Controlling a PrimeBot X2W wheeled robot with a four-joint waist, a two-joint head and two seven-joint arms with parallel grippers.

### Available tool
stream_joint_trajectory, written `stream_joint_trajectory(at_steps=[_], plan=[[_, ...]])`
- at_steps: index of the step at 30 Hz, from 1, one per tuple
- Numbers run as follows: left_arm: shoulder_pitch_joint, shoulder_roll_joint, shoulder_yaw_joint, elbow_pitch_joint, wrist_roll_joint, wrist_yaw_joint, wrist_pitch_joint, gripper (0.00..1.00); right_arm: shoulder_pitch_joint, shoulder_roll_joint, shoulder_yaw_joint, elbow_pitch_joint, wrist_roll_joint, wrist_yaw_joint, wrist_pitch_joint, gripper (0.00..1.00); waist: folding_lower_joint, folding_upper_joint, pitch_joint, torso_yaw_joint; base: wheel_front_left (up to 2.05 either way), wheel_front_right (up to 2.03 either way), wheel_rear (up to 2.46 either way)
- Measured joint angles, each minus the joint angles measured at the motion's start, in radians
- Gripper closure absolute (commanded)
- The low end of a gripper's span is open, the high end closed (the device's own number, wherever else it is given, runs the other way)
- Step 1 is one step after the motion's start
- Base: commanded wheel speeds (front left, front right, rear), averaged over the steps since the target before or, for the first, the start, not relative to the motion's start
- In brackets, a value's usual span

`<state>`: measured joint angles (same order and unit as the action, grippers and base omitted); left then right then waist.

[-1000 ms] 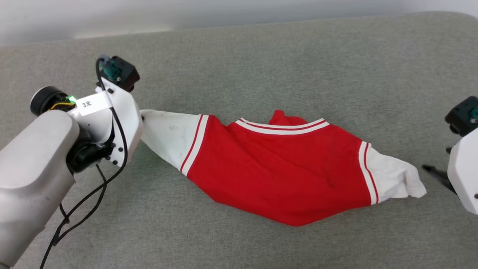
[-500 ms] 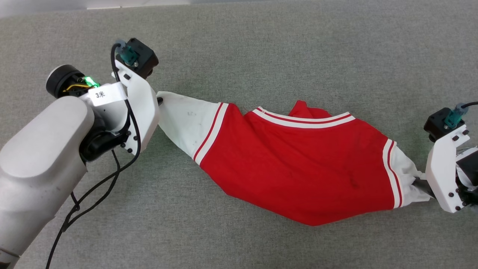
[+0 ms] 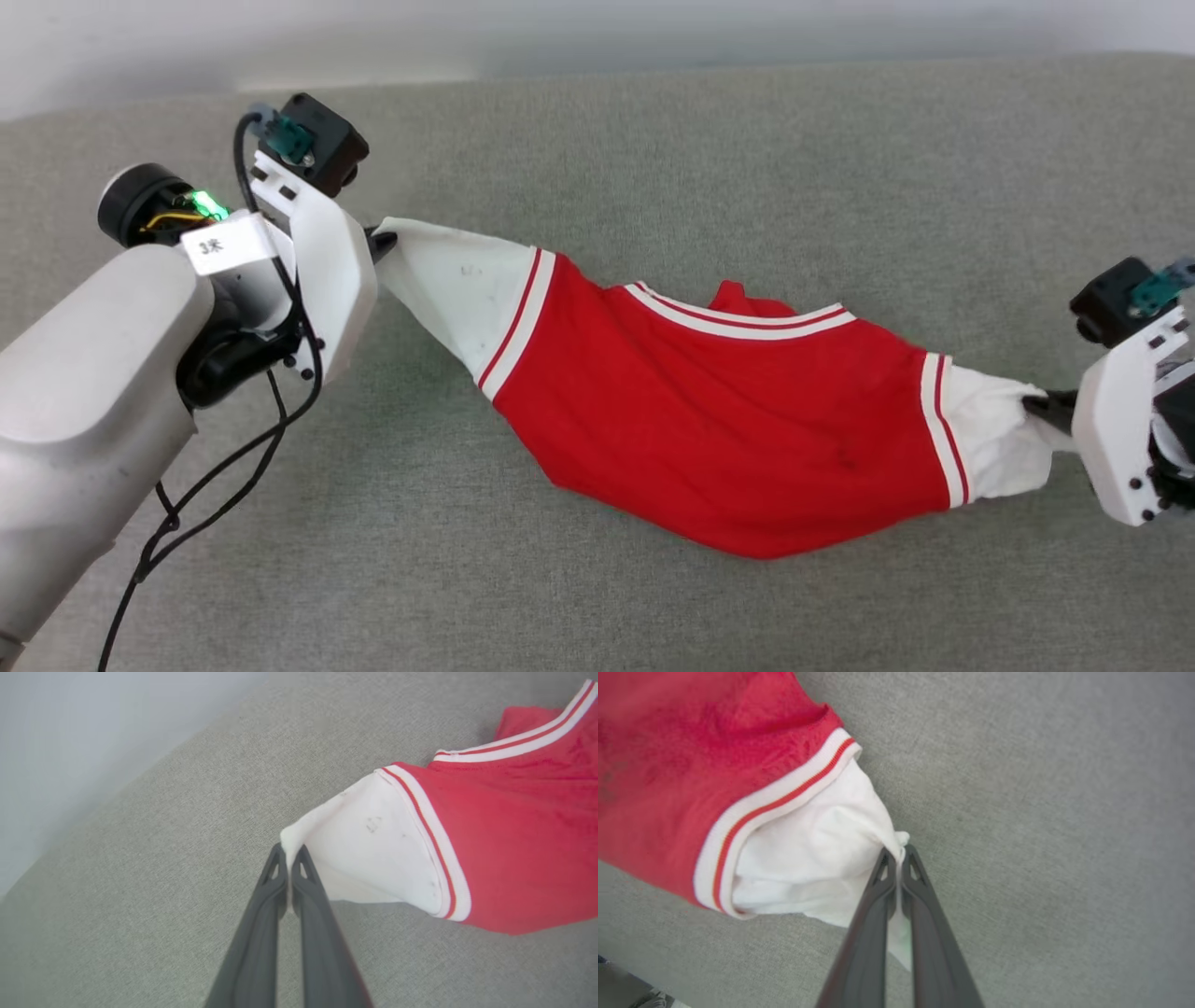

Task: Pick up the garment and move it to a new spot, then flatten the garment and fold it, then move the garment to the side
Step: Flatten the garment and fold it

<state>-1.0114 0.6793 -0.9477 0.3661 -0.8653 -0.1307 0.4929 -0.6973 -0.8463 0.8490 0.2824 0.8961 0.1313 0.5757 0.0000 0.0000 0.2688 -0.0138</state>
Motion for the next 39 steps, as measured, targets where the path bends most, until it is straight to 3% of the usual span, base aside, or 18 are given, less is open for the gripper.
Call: stream_joint_trajectory(at_steps=[12,20,28,39], plan=[[-0.047,0.067,0.08,-0.136,0.007,0.025,-0.104,1.0,-0.05,-0.138,-0.085,-0.176,-0.002,0.0,-0.148,1.0,-0.0001,0.0,-0.134,0.008,0.0,0.0,0.0],[-0.173,0.064,0.14,-0.203,0.027,0.052,-0.121,1.0,-0.189,-0.148,-0.199,-0.237,-0.065,0.0,-0.134,1.0,-0.0001,0.0,-0.125,0.015,0.0,0.0,0.0],[-0.4,-0.009,0.187,-0.097,0.086,0.053,-0.156,1.0,-0.465,-0.066,-0.248,-0.165,-0.185,0.0,-0.081,1.0,-0.0001,0.0,-0.025,0.032,0.0,0.0,0.0],[-0.732,-0.088,0.255,0.183,0.147,0.04,-0.27,1.0,-0.92,0.157,-0.254,0.128,-0.402,0.0,-0.162,1.0,0.0001,0.0,0.171,0.048,0.0,0.0,0.0]])
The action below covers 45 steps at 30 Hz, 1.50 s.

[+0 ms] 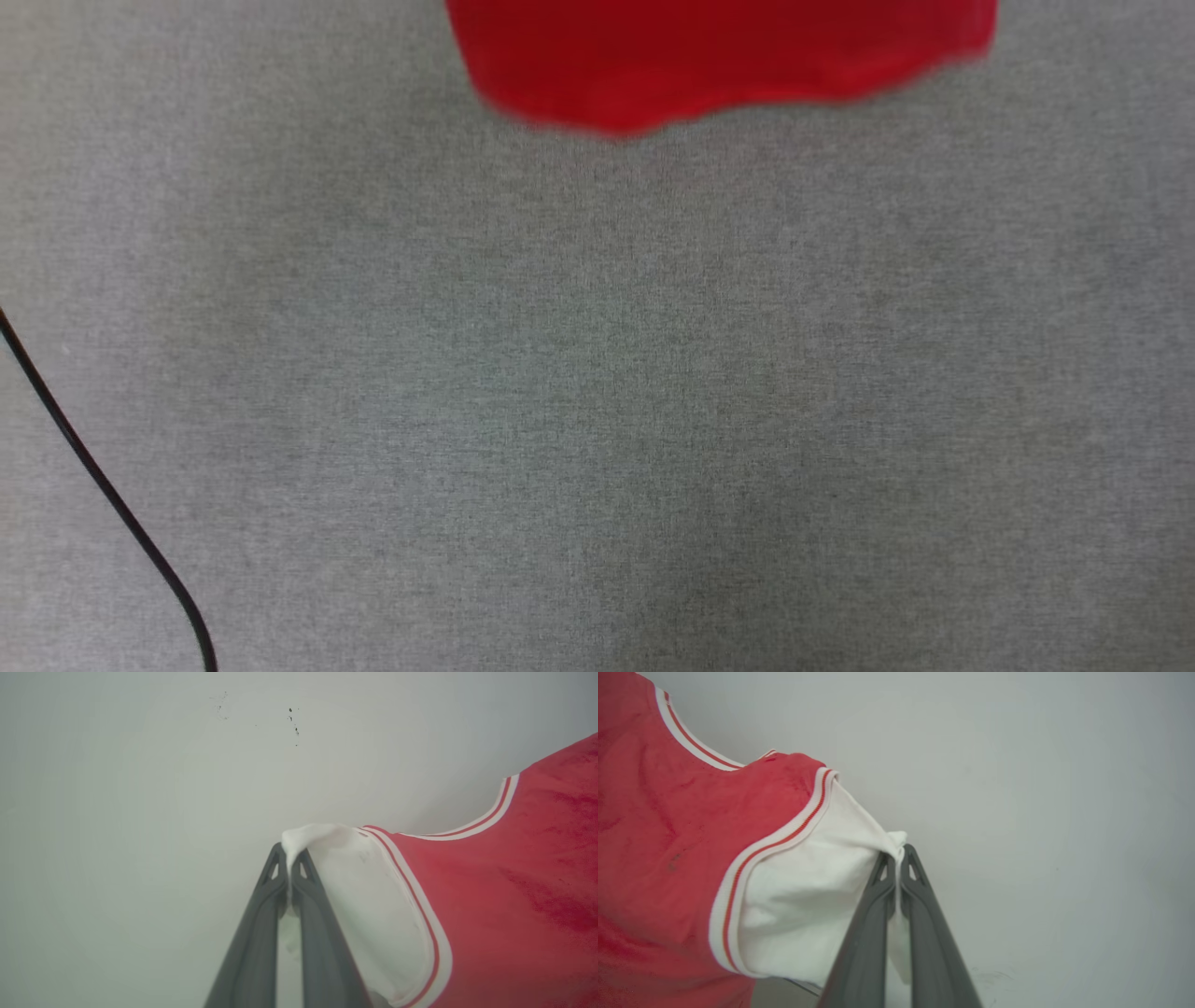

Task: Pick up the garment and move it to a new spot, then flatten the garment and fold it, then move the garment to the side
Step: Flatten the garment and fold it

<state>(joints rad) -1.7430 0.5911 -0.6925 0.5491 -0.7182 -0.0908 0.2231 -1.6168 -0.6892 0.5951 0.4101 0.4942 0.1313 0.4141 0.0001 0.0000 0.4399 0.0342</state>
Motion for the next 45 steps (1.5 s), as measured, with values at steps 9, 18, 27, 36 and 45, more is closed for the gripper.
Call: stream_joint_trajectory(at_steps=[9,18,27,36,45], plan=[[-0.118,-0.018,0.02,0.139,-0.007,-0.024,-0.082,1.0,-0.177,0.105,0.02,0.182,-0.066,0.0,-0.086,1.0,0.0001,0.0,0.062,0.003,0.0,0.0,0.0],[-0.031,-0.04,-0.027,0.243,-0.036,-0.036,-0.166,1.0,-0.137,0.16,0.123,0.327,-0.055,0.0,-0.192,1.0,0.0,0.0,0.078,0.008,0.0,0.0,0.0],[0.279,-0.047,-0.108,0.229,-0.123,-0.038,-0.286,1.0,0.12,0.203,0.237,0.41,0.064,0.0,-0.346,1.0,0.0,0.0,0.012,-0.002,0.0,0.0,0.0],[0.687,-0.011,-0.139,0.121,-0.208,-0.004,-0.396,1.0,0.455,0.18,0.374,0.371,0.193,0.0,-0.438,1.0,-0.0001,0.0,-0.1,-0.009,0.0,0.0,0.0],[1.129,0.079,-0.139,-0.066,-0.312,0.106,-0.446,1.0,0.772,0.088,0.449,0.284,0.282,0.0,-0.501,1.0,-0.0003,0.0,-0.234,-0.027,0.0,0.0,0.0]])
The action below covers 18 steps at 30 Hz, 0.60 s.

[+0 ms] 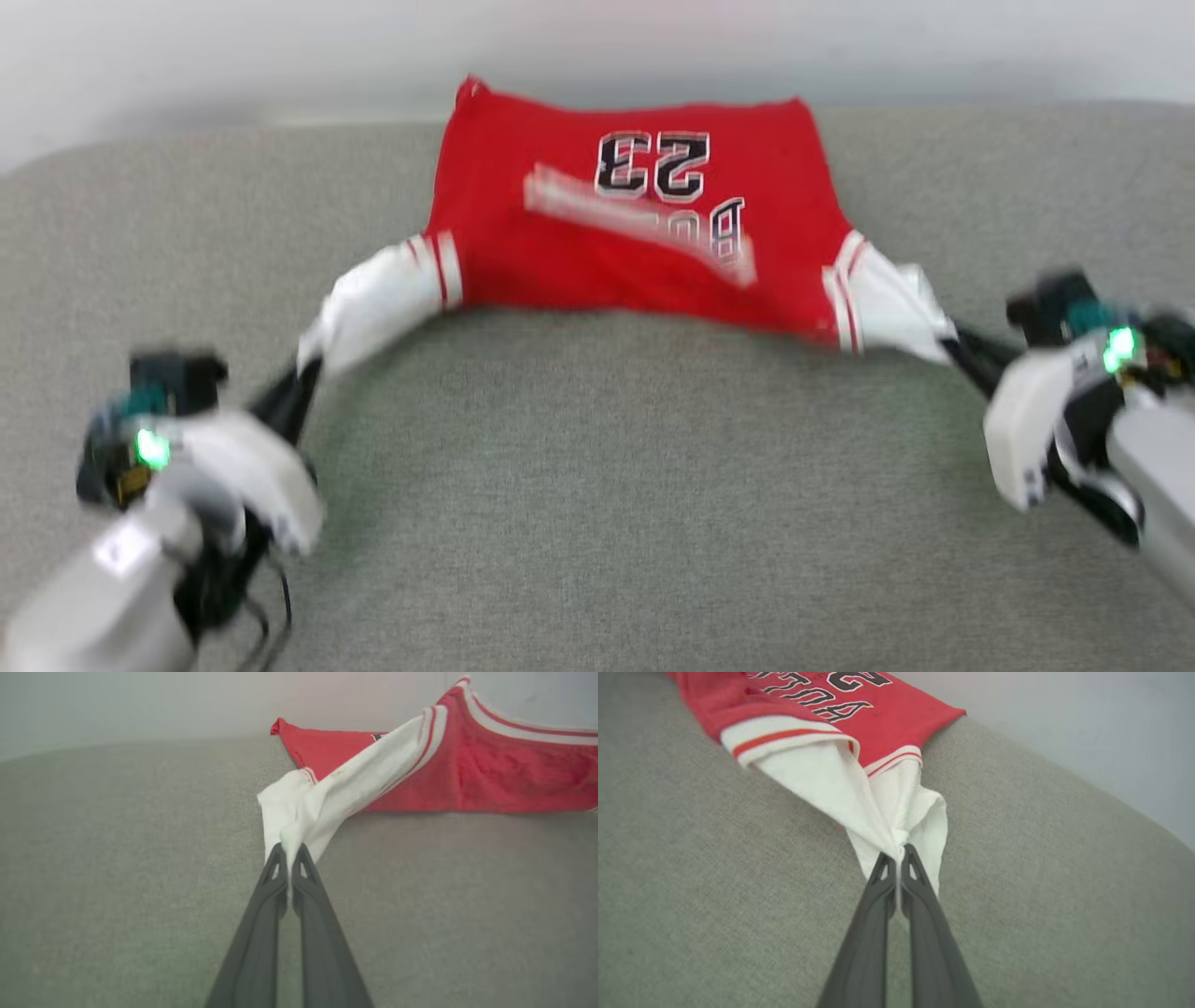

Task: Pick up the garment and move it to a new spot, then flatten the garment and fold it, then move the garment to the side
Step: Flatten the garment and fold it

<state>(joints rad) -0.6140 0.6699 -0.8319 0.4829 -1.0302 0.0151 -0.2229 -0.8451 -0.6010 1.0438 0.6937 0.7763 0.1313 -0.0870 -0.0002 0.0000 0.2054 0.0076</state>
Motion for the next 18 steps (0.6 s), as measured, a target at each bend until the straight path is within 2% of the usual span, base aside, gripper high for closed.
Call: stream_joint_trajectory(at_steps=[7,13,18], plan=[[0.285,0.059,0.009,-0.141,-0.078,0.1,-0.018,1.0,0.223,-0.078,-0.017,-0.051,0.051,0.0,-0.025,1.0,-0.0001,0.0,-0.087,-0.01,0.0,0.0,0.0],[0.452,0.097,0.009,-0.235,-0.111,0.164,-0.027,1.0,0.404,-0.136,-0.086,-0.114,0.066,0.0,-0.045,1.0,-0.0001,0.0,-0.14,-0.006,0.0,0.0,0.0],[0.572,0.121,0.021,-0.302,-0.136,0.213,-0.033,1.0,0.557,-0.178,-0.167,-0.197,0.062,0.0,-0.02,1.0,-0.0001,0.0,-0.173,-0.002,0.0,0.0,0.0]])
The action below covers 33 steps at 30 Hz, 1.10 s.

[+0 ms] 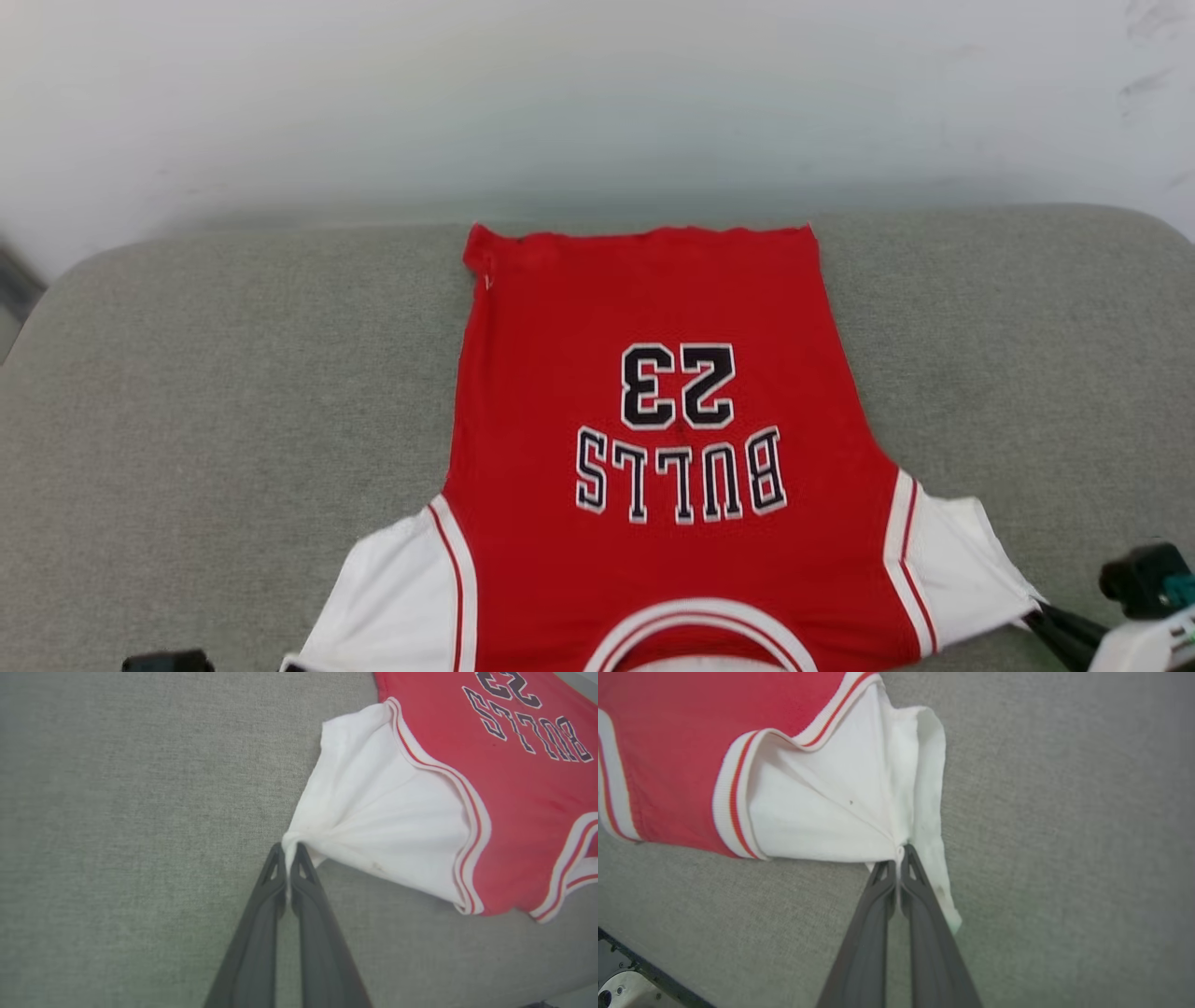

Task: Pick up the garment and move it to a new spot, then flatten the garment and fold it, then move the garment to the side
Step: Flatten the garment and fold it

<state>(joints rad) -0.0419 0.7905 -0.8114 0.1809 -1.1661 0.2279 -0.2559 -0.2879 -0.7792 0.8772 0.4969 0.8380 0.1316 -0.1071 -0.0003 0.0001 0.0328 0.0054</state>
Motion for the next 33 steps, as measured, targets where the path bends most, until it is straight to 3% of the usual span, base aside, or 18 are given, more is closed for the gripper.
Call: stream_joint_trajectory(at_steps=[5,12,13,18,25,29,33], plan=[[0.097,0.026,0.021,-0.053,-0.018,0.031,-0.003,1.0,0.152,-0.04,-0.101,-0.095,-0.002,0.0,0.079,1.0,0.0,0.0,-0.013,0.008,0.0,0.0,0.0],[0.12,0.025,0.04,-0.092,0.002,0.048,-0.004,1.0,0.274,-0.04,-0.259,-0.208,-0.044,0.0,0.203,1.0,0.0001,0.0,0.001,0.015,0.0,0.0,0.0],[0.119,0.021,0.042,-0.094,0.005,0.05,-0.004,1.0,0.282,-0.035,-0.277,-0.225,-0.056,0.0,0.223,0.0,0.0001,0.0,0.004,0.016,0.0,0.0,0.0],[0.102,0.017,0.057,-0.108,0.034,0.055,-0.004,1.0,0.252,-0.032,-0.408,-0.334,-0.141,-0.001,0.292,0.0,0.0004,0.0,0.025,0.02,0.0,0.0,0.0],[0.055,0.009,0.077,-0.149,0.096,0.066,-0.004,1.0,-0.003,-0.025,-0.596,-0.479,-0.227,-0.001,0.402,0.0,0.0003,0.0,0.073,0.047,0.0,0.0,0.0],[0.013,-0.007,0.091,-0.174,0.118,0.063,-0.004,1.0,-0.231,0.028,-0.623,-0.462,-0.231,-0.001,0.555,0.0,0.0004,0.0,0.13,0.07,0.0,0.0,0.0],[-0.043,-0.023,0.095,-0.182,0.154,0.049,-0.006,1.0,-0.456,0.068,-0.585,-0.36,-0.225,-0.001,0.79,0.0,0.0005,0.0,0.202,0.103,0.0,0.0,0.0]])
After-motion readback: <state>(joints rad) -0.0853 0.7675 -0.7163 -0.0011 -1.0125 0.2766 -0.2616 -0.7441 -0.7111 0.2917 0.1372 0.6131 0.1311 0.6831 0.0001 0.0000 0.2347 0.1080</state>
